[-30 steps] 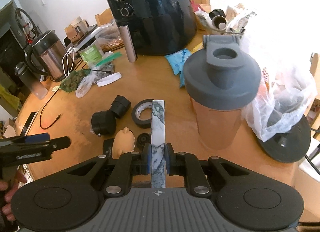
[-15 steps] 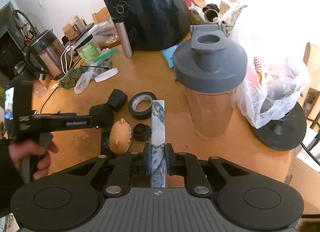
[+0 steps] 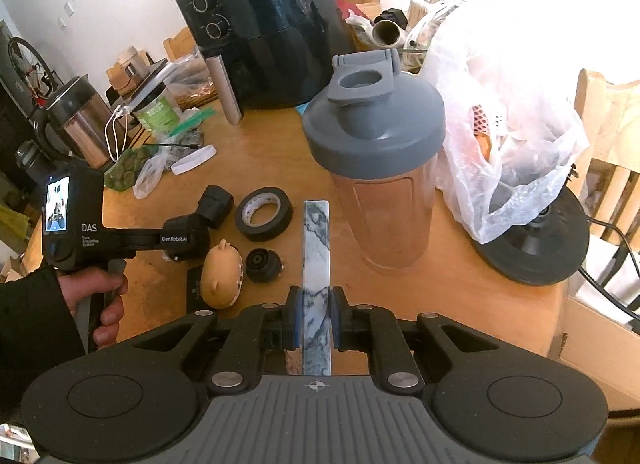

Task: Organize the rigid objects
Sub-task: 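Close the left gripper around the black cylindrical part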

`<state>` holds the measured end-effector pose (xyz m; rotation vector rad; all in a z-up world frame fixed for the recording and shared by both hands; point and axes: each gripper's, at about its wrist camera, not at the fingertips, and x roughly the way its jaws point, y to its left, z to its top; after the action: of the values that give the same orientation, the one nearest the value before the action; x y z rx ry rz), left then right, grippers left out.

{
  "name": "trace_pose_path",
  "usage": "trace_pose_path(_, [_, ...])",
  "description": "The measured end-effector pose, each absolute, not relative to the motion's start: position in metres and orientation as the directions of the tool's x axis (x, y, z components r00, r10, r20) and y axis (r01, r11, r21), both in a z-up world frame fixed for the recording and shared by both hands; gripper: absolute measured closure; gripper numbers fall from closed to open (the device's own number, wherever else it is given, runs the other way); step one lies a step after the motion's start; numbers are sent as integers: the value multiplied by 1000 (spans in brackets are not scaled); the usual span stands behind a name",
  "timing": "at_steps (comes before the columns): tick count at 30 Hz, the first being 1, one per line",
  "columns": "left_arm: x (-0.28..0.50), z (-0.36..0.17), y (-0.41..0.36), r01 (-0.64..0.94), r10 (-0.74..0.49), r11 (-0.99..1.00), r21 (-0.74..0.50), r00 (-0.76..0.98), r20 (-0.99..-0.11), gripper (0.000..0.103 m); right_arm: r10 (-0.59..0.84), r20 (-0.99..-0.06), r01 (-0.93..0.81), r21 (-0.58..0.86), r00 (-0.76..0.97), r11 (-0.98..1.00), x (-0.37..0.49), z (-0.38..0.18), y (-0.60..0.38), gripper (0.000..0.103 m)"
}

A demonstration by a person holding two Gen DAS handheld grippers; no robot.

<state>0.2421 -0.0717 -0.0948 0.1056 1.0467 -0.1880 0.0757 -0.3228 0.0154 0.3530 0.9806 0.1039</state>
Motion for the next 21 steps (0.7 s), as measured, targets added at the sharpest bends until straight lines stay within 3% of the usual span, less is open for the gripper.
trace_pose_path(21, [208,-34,-50,171,-162,982,-78,560,-813,62,326,-772,-42,363,545,931,77,19,-306,86])
